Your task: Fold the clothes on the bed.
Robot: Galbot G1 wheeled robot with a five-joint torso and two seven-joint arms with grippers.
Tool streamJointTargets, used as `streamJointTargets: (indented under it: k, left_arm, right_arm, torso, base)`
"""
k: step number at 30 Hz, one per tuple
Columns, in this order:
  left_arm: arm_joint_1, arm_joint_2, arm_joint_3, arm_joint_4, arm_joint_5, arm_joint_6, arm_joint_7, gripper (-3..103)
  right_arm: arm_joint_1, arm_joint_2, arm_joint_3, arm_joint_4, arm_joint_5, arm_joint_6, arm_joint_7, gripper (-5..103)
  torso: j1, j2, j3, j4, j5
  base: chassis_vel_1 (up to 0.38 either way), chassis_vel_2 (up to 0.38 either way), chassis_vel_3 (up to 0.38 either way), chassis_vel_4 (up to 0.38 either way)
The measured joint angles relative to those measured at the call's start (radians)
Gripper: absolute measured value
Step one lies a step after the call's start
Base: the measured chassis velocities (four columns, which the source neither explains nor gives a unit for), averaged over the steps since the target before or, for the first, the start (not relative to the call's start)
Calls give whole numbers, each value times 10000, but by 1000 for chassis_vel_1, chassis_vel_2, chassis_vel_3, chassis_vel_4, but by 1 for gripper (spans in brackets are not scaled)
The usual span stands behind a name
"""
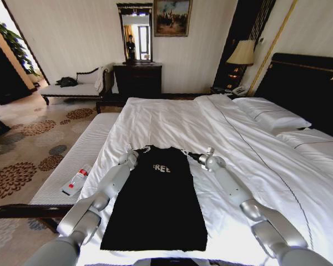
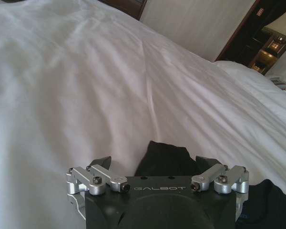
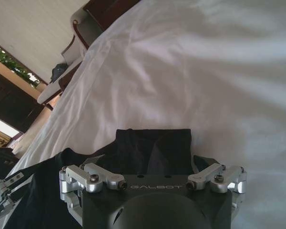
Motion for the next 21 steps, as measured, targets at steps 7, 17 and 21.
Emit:
streamJointTargets:
  k: [7,17,21]
  left_arm:
    - [-4,-72,-22,217,158,8,63,102]
    - [57,-103,35,297,130,-120,135,70]
    - [137,-113,86,218,144,-152,168,58]
  right_arm:
    - [15,43,54,-120,36,-24,113,100]
    - [-90,-41,65,193,203,-58,393,84]
    - [-167,-143,105,281,233,-66,473,73]
  torso:
    - [0,0,-1,1,2]
    - [0,1,-1,2,2]
    - [0,0,-1,2,3]
  base:
    - [0,0,0,0]
    - [0,0,0,0]
    - [0,0,0,0]
